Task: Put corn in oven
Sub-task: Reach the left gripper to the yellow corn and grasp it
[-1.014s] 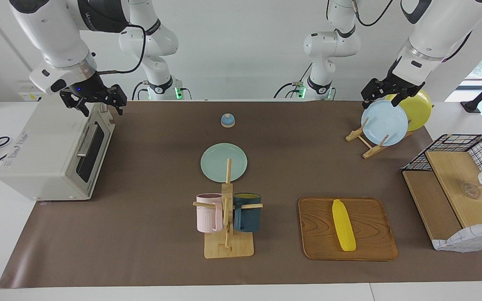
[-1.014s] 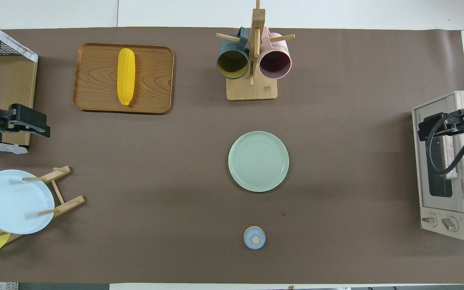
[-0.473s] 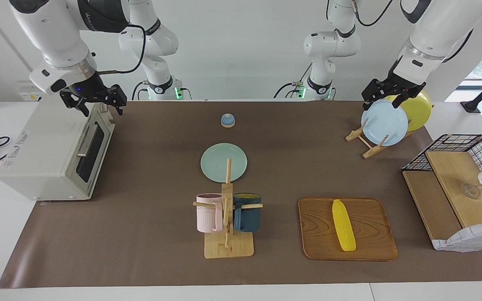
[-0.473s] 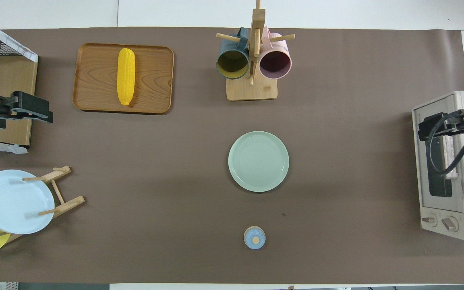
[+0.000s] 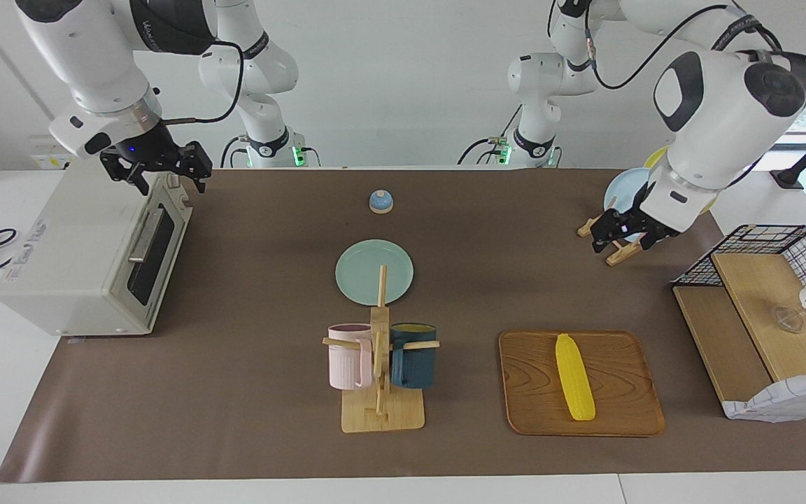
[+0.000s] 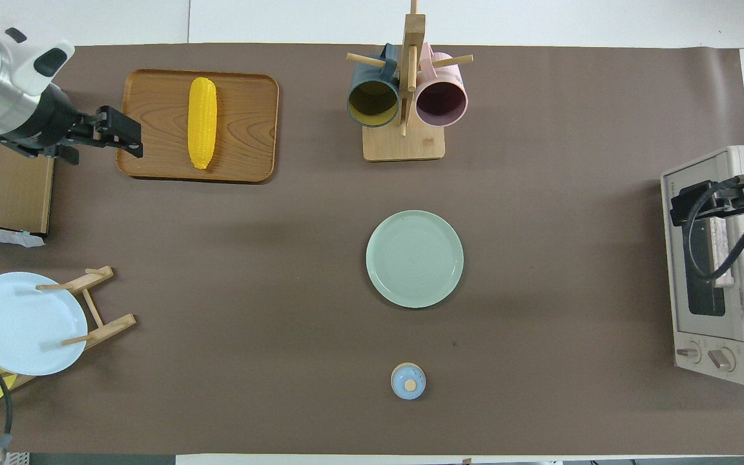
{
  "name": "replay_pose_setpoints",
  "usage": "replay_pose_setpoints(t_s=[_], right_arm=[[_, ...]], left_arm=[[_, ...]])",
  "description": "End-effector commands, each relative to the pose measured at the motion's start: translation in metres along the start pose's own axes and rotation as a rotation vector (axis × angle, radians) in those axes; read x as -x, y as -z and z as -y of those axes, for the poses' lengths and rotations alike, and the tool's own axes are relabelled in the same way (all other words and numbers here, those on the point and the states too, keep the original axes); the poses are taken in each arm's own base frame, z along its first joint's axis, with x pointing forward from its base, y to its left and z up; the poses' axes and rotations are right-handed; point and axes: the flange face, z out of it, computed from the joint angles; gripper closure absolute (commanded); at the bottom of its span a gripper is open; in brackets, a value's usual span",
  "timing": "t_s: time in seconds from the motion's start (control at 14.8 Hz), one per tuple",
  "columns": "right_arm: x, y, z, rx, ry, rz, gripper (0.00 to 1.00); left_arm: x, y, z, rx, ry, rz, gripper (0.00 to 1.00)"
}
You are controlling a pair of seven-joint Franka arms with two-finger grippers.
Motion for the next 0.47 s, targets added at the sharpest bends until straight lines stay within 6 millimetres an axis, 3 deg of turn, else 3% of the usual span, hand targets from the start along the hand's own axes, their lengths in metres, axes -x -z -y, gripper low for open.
replay_pose_setpoints(t_s=[0.0, 0.14, 0.2, 0.27, 0.41], right_arm=[[0.003, 0.003, 0.0, -0.03, -0.017, 0.003, 0.0], [0.003, 0.003, 0.0, -0.03, -0.017, 0.003, 0.0], [0.003, 0.003, 0.0, -0.03, -0.017, 0.003, 0.0], [0.003, 0.003, 0.0, -0.03, -0.017, 0.003, 0.0], [0.003, 0.003, 0.0, -0.03, -0.017, 0.003, 0.0]], left_arm=[[-0.049, -0.032, -0.012, 0.032, -0.012, -0.041, 0.0], [-0.064, -0.063, -0.024, 0.028, -0.026, -0.06, 0.0], [-0.07, -0.088, -0.045, 0.011, -0.053, -0.06, 0.0], [-0.081, -0.11, -0.043, 0.0, -0.048, -0.059, 0.0], [-0.099, -0.124, -0.043, 0.0, -0.047, -0.067, 0.0]])
